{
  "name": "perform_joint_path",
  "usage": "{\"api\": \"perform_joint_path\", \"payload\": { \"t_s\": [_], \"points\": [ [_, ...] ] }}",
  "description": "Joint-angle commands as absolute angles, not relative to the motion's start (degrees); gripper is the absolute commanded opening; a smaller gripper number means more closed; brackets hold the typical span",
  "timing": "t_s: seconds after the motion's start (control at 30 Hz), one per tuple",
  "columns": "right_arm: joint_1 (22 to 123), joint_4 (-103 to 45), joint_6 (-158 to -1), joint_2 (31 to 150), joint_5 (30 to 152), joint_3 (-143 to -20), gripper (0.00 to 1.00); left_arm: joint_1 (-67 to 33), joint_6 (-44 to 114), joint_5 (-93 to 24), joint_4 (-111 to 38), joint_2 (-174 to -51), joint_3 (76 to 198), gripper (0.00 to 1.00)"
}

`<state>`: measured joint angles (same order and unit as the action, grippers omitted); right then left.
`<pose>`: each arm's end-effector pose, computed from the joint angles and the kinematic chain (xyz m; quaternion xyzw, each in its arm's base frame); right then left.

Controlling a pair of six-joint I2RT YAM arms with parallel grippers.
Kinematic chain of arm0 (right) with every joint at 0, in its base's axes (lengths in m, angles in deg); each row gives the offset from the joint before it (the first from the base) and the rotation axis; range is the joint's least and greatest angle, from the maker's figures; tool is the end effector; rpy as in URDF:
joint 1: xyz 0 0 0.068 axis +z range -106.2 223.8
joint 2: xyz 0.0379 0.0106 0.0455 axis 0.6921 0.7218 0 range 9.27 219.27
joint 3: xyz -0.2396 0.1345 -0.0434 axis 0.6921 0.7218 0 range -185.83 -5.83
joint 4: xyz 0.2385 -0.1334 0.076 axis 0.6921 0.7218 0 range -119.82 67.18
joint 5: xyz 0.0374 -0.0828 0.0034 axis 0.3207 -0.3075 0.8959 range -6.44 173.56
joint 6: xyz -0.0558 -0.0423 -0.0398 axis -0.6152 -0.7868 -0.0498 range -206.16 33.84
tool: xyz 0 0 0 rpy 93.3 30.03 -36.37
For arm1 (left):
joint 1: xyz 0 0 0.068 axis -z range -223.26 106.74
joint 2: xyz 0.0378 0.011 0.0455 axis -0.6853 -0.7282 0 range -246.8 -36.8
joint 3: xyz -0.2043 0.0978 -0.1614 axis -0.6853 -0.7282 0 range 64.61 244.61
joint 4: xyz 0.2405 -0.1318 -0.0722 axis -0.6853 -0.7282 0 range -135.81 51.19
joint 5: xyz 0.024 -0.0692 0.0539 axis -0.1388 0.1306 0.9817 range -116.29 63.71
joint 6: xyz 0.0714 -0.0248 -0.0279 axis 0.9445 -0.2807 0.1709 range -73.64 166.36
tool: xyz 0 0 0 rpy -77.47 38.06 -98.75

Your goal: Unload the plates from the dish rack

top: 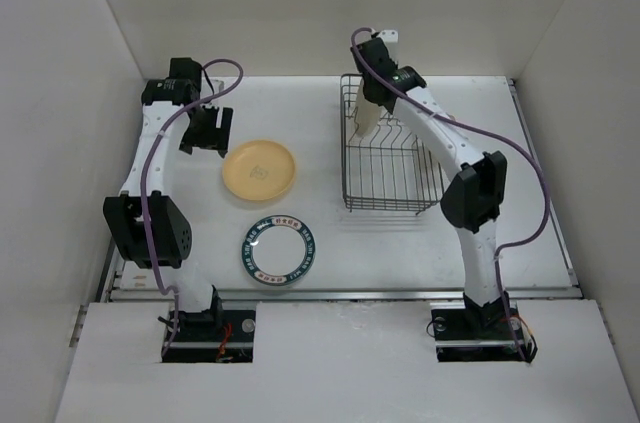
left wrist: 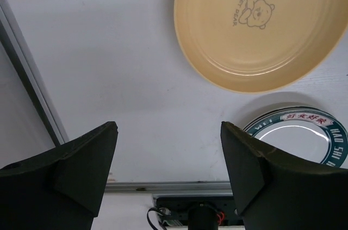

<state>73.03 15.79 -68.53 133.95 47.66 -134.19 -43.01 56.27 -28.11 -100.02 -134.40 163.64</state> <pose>0.4864 0.2255 0.3251 0.0371 0.8771 -0.1042 0.4675 0.3948 -0.0039 0.3232 0.0897 0.9612 0.0067 0.2609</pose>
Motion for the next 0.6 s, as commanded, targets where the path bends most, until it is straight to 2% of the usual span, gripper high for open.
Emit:
{"api": "perform_joint_path", "payload": {
  "t_s": [0.0, 0.23, 0.33, 0.37, 0.43, 0.5, 0.57],
  "points": [
    [73.7, 11.6, -73.9, 125.4, 36.4, -138.4, 0.0, -43.2, 57.7, -27.3, -102.2, -131.5, 164.9, 0.74],
    [76.9, 9.0, -76.0, 120.9, 32.9, -138.4, 0.0, -43.2, 60.3, -24.3, -103.3, -130.4, 164.4, 0.77],
    [79.6, 4.1, -76.0, 117.8, 45.4, -133.7, 0.0, -44.4, 59.8, -22.2, -102.8, -129.9, 164.4, 0.8],
    [80.2, 0.0, -76.0, 117.1, 57.3, -130.1, 0.0, -46.1, 59.8, -22.2, -102.8, -129.9, 164.4, 0.81],
    [80.2, -3.2, -75.3, 117.7, 71.3, -127.7, 0.0, -48.0, 58.9, -21.5, -102.8, -129.4, 164.4, 0.82],
    [81.0, -4.0, -74.1, 120.8, 86.7, -129.0, 0.0, -51.3, 57.3, -21.5, -102.8, -128.7, 163.1, 0.83],
    [81.6, -4.6, -72.0, 127.1, 94.9, -130.8, 0.0, -53.4, 56.7, -24.4, -102.8, -128.2, 162.3, 0.83]
  ]
}}
